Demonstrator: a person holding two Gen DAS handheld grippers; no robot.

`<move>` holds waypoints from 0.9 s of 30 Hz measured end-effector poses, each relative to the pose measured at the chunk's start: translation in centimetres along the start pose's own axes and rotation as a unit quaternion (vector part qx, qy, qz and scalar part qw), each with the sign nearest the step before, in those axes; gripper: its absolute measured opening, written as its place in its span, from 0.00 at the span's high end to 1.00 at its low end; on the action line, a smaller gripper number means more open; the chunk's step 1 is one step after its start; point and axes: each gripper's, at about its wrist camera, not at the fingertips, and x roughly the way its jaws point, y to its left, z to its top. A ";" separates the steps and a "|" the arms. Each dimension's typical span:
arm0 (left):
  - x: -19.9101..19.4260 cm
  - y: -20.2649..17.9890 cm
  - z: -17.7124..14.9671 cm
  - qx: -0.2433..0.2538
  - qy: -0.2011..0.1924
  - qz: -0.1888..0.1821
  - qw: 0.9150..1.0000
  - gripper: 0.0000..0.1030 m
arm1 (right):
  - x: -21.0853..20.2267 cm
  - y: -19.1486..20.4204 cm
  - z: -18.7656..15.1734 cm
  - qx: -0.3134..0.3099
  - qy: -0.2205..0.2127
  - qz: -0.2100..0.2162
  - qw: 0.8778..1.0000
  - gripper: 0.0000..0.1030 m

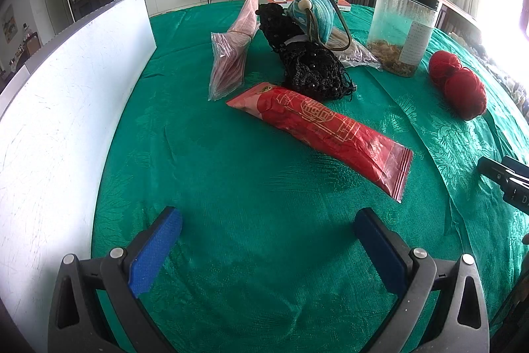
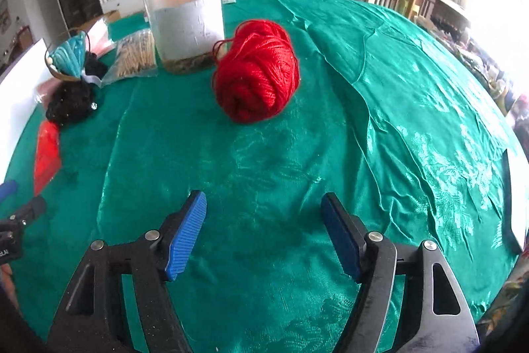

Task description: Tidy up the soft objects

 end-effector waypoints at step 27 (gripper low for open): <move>0.0 0.0 0.0 0.000 0.000 0.000 1.000 0.00 | 0.2 -0.5 0.0 0.013 0.000 0.004 1.000 0.17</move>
